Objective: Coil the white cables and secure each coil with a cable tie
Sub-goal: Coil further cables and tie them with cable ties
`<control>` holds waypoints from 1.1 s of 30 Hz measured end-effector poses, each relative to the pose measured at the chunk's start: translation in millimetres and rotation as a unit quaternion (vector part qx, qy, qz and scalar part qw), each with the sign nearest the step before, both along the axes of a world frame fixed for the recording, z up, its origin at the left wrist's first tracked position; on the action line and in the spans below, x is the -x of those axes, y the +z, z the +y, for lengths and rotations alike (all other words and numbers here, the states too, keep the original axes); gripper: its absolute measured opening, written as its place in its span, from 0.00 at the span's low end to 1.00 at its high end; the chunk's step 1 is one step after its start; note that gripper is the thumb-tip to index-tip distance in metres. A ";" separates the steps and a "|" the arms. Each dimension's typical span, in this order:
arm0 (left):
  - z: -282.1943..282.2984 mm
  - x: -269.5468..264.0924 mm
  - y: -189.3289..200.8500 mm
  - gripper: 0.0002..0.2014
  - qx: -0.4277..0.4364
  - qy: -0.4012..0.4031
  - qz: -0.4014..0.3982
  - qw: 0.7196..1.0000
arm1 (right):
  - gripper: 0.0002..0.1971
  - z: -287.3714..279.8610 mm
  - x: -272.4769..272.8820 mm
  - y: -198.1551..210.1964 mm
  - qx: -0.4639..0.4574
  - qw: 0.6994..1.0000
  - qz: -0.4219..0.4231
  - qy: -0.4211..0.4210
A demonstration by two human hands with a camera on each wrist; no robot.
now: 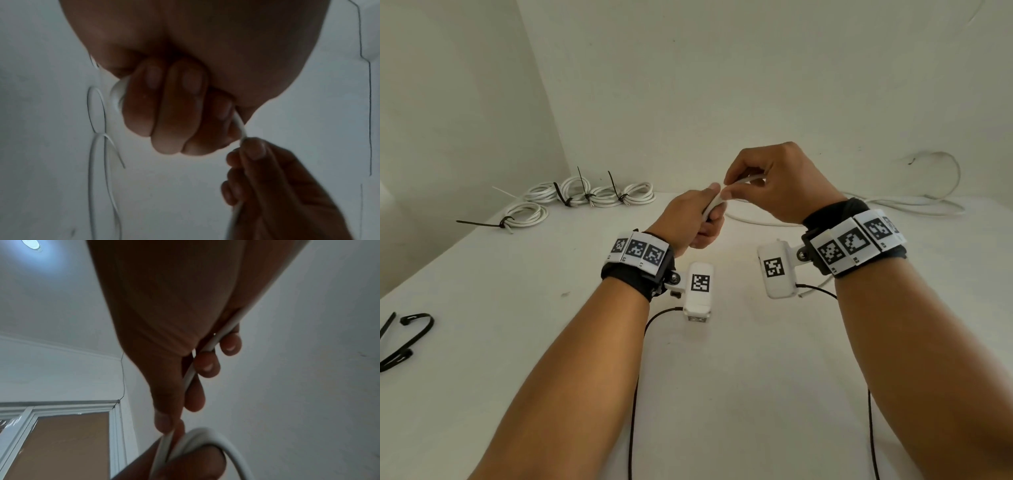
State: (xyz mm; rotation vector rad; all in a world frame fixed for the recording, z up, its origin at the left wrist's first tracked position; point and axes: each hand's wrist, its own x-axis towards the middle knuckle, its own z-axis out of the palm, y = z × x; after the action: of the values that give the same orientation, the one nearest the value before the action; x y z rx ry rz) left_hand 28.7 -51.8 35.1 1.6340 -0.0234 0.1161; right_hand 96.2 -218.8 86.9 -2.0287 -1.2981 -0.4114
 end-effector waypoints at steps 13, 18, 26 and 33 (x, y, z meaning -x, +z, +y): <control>-0.8 9.8 13.4 0.26 0.168 -0.104 -0.035 0.980 | 0.07 7.5 -13.5 -22.6 -0.118 0.988 0.098 0.017; 0.3 12.7 26.9 0.29 0.270 -0.144 -0.079 0.949 | 0.11 13.7 -11.9 -27.8 -0.101 0.986 0.132 0.011; 4.0 0.9 30.7 0.23 0.359 -0.017 -0.177 0.916 | 0.15 31.1 3.2 -35.5 0.114 0.985 0.126 0.015; 2.0 -6.2 22.5 0.19 0.288 0.194 -0.193 0.918 | 0.06 38.1 13.9 -40.4 0.223 0.971 0.085 0.013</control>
State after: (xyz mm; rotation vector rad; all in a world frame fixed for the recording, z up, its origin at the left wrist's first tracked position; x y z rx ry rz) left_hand 34.8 -49.8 57.6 0.9864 0.0324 0.6875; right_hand 82.3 -180.7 46.5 -2.3484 -1.3984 0.0786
